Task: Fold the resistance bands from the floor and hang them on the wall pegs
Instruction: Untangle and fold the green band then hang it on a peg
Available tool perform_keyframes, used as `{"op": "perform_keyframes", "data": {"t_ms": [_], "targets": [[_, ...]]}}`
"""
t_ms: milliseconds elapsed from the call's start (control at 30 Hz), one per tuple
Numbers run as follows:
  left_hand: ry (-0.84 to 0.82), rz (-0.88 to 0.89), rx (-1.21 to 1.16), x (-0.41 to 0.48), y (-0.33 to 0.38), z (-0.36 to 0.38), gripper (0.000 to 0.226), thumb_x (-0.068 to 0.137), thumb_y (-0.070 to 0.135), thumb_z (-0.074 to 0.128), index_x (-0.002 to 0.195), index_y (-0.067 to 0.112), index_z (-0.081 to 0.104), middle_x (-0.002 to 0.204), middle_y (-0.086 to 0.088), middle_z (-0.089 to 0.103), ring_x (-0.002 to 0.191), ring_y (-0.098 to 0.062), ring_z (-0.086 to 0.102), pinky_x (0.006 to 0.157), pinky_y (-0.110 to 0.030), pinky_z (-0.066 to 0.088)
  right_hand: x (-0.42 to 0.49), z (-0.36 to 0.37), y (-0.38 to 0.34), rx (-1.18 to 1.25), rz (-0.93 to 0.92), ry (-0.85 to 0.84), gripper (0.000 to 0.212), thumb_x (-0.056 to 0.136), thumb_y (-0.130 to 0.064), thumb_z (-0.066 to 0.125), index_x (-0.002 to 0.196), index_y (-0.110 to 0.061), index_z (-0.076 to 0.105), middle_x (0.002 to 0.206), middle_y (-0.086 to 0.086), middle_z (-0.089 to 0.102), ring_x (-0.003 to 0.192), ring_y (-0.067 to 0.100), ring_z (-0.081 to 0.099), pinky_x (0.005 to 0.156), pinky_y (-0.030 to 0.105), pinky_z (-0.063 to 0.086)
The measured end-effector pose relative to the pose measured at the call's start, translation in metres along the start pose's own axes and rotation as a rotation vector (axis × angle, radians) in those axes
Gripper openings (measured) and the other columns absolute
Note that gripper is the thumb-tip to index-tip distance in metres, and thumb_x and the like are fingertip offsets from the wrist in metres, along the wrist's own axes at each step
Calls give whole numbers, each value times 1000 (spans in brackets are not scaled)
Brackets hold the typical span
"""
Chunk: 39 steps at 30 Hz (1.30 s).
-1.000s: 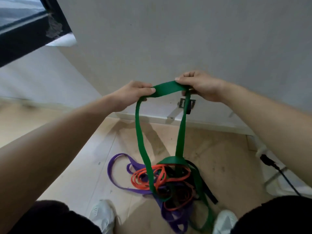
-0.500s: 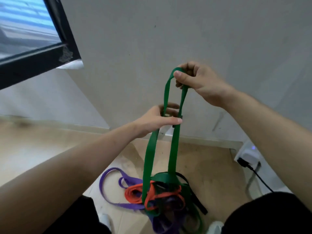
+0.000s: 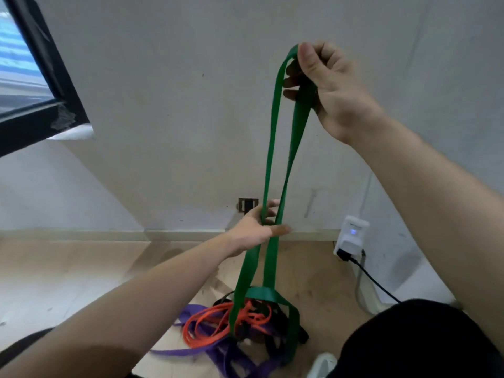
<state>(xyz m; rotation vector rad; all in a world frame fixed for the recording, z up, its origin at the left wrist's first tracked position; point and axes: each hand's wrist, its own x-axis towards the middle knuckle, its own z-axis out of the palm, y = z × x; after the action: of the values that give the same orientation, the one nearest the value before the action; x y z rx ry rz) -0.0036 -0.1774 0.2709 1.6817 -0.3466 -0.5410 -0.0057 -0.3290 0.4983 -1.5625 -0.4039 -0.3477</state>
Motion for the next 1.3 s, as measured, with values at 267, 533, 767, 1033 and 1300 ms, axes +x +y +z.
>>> {"op": "perform_keyframes", "data": {"t_ms": [267, 533, 767, 1033, 1300], "targets": [[95, 31, 243, 7, -14, -4, 11, 85, 17, 78, 93, 14, 70, 92, 1, 69, 87, -12, 67, 81, -26, 51, -11, -51, 12, -124, 20, 126, 21, 99, -25, 61, 103, -5, 58, 88, 4, 64, 79, 18, 67, 87, 44, 58], [242, -36, 456, -34, -6, -101, 15, 80, 16, 83, 84, 8, 72, 76, -7, 61, 74, -19, 60, 77, -33, 48, -37, -82, 112, -234, 319, 135, 9, 96, -23, 65, 97, -14, 63, 90, 6, 68, 76, 14, 71, 80, 36, 59], [412, 120, 207, -46, 60, -146, 7, 93, 3, 66, 89, 10, 67, 75, -3, 60, 64, -15, 64, 87, -44, 53, -63, -54, 166, -292, 547, -151, 18, 89, -12, 73, 106, -11, 65, 91, 8, 70, 87, 19, 70, 86, 41, 53], [446, 264, 128, -34, 103, -151, 9, 89, 5, 67, 88, 14, 64, 57, 8, 51, 52, -11, 47, 63, -29, 47, -33, 30, 136, -305, 348, -344, 65, 85, -29, 78, 142, -22, 50, 132, 2, 61, 117, 15, 62, 101, 37, 52], [318, 274, 260, -37, 82, -146, 13, 81, 3, 69, 90, 13, 66, 64, 3, 52, 56, -12, 47, 55, -24, 40, -5, 87, 136, -472, 79, -465, 60, 85, -32, 79, 138, -20, 54, 131, 0, 63, 116, 11, 60, 103, 30, 48]]}}
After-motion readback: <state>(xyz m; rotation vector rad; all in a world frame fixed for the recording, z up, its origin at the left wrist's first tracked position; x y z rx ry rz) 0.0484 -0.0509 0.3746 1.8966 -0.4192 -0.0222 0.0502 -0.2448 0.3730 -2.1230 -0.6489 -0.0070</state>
